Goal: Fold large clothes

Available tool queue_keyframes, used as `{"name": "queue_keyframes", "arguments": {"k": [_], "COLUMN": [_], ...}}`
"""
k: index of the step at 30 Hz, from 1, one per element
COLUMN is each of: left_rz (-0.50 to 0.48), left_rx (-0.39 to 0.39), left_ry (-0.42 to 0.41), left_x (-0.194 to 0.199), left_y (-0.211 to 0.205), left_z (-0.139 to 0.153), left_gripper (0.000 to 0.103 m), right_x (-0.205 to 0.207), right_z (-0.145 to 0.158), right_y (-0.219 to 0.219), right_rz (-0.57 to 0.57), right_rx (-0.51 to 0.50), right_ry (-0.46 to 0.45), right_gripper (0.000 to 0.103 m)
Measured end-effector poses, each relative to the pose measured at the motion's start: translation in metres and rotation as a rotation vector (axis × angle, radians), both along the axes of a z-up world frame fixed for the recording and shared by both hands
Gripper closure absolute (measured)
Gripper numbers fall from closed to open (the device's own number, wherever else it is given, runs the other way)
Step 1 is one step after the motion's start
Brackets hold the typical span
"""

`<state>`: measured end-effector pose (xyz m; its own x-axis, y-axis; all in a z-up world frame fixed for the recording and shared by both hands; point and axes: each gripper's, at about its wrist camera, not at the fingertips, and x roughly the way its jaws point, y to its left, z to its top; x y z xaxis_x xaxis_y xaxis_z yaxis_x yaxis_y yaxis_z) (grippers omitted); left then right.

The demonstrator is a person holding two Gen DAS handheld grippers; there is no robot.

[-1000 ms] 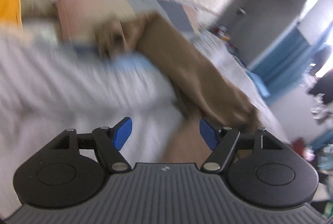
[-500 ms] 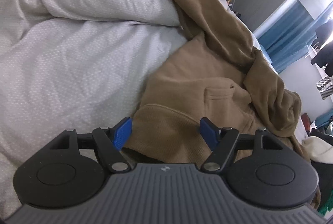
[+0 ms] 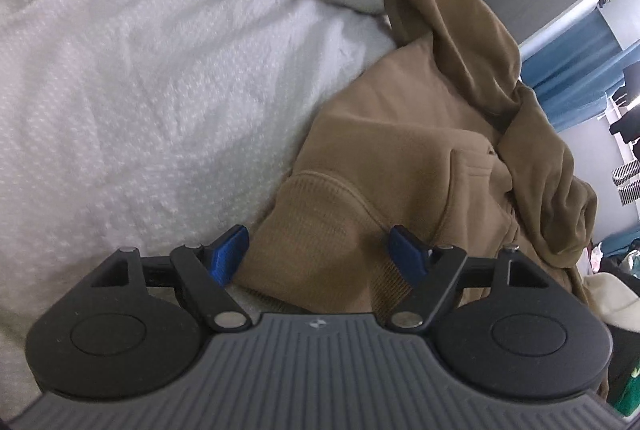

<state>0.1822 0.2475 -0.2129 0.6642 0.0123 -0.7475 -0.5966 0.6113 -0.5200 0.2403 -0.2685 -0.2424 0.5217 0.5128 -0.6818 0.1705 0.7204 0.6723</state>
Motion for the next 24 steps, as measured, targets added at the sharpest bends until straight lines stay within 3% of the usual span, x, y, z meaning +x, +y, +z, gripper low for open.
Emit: {"name": "queue_keyframes", "arguments": {"k": [1,3,4,5,6,8,9,12,16,21,24], "left_rz": [-0.004,-0.020,-0.017,-0.017,-0.020,-0.016,-0.011,-0.001,-0.032,-0.063,-0.094], "left_rx": [-0.003,-0.019,-0.025,-0.019,-0.014,-0.029,-0.040,-0.098,-0.148,-0.218,-0.203], "left_ry": [-0.003,-0.030,-0.043,-0.052,-0.059,-0.092,-0.110,-0.200,-0.308,-0.363,-0.367], "left_x": [0.002,0.003,0.003,0.001,0.001,-0.003,-0.006,-0.022,-0.037,-0.060,-0.083], "left_y": [-0.001,-0.002,-0.003,-0.003,-0.003,0.001,0.003,0.016,0.024,0.024,0.013], "left_z": [-0.002,-0.002,0.000,0.001,0.001,0.004,0.006,0.017,0.039,0.058,0.071], "left_gripper": [0.023,0.040,0.042,0.056,0.072,0.088,0.094,0.097,0.097,0.097,0.097], "right_x": [0.003,0.007,0.009,0.010,0.011,0.011,0.011,0.005,-0.008,-0.013,-0.016], "right_z": [-0.002,-0.003,-0.002,0.000,0.001,0.009,0.014,0.037,0.077,0.117,0.137], "right_y": [0.002,0.005,0.006,0.008,0.011,0.013,0.013,0.004,-0.002,-0.027,-0.044], "right_rz": [0.001,0.001,0.010,0.025,0.044,0.061,0.066,0.080,0.111,0.081,0.078], "right_rx": [0.004,0.024,0.034,0.041,0.043,-0.012,-0.024,0.030,0.011,-0.013,-0.042], "right_ry": [0.003,-0.001,-0.008,-0.014,-0.022,-0.049,-0.065,-0.136,-0.243,-0.296,-0.320], "right_gripper": [0.021,0.024,0.032,0.048,0.056,0.081,0.085,0.089,0.091,0.091,0.091]}}
